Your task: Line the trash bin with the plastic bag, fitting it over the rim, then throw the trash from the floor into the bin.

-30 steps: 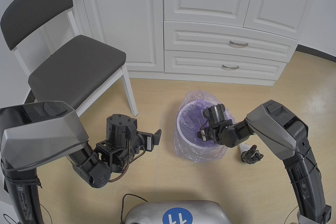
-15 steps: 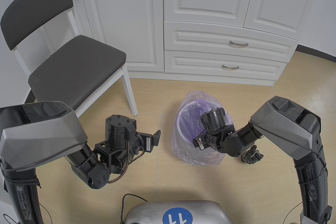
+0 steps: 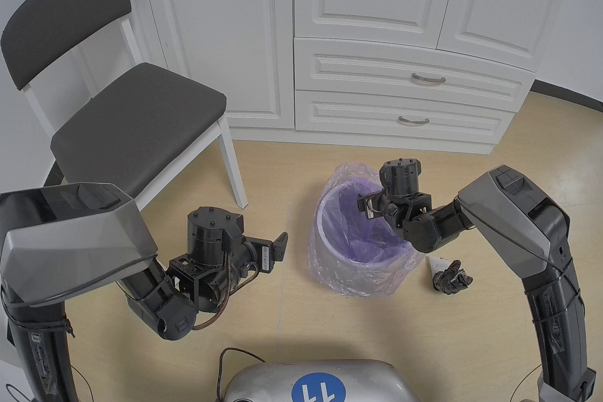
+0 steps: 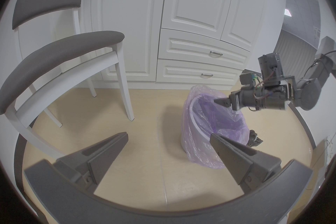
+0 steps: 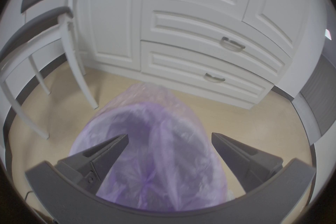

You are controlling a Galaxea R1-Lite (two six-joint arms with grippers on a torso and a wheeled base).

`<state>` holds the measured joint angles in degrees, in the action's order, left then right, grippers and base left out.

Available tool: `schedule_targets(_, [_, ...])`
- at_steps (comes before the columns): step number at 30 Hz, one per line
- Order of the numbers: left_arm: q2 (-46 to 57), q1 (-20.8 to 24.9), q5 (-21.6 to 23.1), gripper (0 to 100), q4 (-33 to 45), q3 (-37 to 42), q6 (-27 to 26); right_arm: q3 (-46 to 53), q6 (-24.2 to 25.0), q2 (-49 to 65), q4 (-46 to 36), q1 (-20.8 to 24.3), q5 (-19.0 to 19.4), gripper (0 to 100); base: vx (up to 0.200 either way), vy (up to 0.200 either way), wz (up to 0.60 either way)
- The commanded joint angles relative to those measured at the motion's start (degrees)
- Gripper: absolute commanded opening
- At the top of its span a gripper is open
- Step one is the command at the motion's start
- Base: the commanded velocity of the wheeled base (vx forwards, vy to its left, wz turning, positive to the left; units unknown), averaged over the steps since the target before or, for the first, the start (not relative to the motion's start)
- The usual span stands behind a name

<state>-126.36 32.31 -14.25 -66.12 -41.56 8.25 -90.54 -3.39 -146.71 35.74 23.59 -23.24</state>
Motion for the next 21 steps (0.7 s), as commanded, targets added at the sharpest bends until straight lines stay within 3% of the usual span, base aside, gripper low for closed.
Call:
schedule_targets(1, [-0.1,0.0,0.0,100,-0.1,0.1,0.0,-14.5,1.5,-9.6,0.7,-4.1,-0.9,100,0.0,0.0,0.0])
schedule_targets(6, [-0.1,0.1,0.0,100,-0.1,0.8,0.1,-24.1,1.6,-16.1,-0.1,-6.7,-1.0,100,0.0,0.0,0.0])
schedule_targets(21, [0.1,0.2,0.0,100,-4.8,4.3,0.3,-24.1,1.9,-17.2,-1.9,-11.2,0.1,100,0.0,0.0,0.0])
